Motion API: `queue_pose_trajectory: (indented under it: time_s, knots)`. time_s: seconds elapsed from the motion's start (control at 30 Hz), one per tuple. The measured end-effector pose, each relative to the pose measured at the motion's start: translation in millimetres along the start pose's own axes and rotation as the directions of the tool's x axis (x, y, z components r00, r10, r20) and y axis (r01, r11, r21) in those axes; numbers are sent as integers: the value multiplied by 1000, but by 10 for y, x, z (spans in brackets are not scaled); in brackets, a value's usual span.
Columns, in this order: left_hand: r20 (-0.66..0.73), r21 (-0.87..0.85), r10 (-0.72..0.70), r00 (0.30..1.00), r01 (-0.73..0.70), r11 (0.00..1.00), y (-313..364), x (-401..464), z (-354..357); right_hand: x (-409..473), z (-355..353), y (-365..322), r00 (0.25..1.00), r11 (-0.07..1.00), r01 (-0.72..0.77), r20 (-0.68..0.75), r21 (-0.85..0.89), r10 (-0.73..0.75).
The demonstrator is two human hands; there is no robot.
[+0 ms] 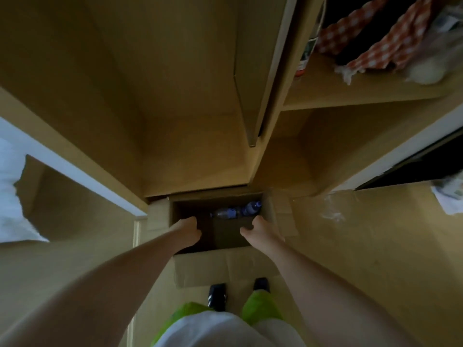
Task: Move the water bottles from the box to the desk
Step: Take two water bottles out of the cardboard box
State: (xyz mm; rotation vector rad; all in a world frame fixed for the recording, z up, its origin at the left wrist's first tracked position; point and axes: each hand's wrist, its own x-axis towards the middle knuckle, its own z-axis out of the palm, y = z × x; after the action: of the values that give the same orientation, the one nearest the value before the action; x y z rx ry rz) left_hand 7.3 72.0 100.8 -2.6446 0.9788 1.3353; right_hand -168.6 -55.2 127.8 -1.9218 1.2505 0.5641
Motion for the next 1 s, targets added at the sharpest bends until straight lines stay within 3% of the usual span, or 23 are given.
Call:
queue_pose_trajectory:
  time_s: [0.37,0.5,0.6,0.77,0.9,1.0]
  knots:
    - [-37,-181,-131,991,122,976,327,494,354,892,-54,334,991,978,96,109,-186,-77]
    - [9,-286,-164,986,160,945,410,846,763,1343,52,587,978,896,200,137,-396,-158]
    - [30,-365,-161,987,161,917,399,1195,1187,1764,302,786,970,863,226,184,-453,-157]
    - [-40,-424,-174,984,141,895,209,2033,1811,2702,927,1040,979,925,150,182,-349,-89]
    - [-94,-469,-211,973,144,871,32,2687,2168,3454,1469,1260,985,994,-35,167,-106,52]
    - [-116,-472,-242,963,161,867,-112,3118,2390,3929,1795,1443,960,968,-213,211,133,182]
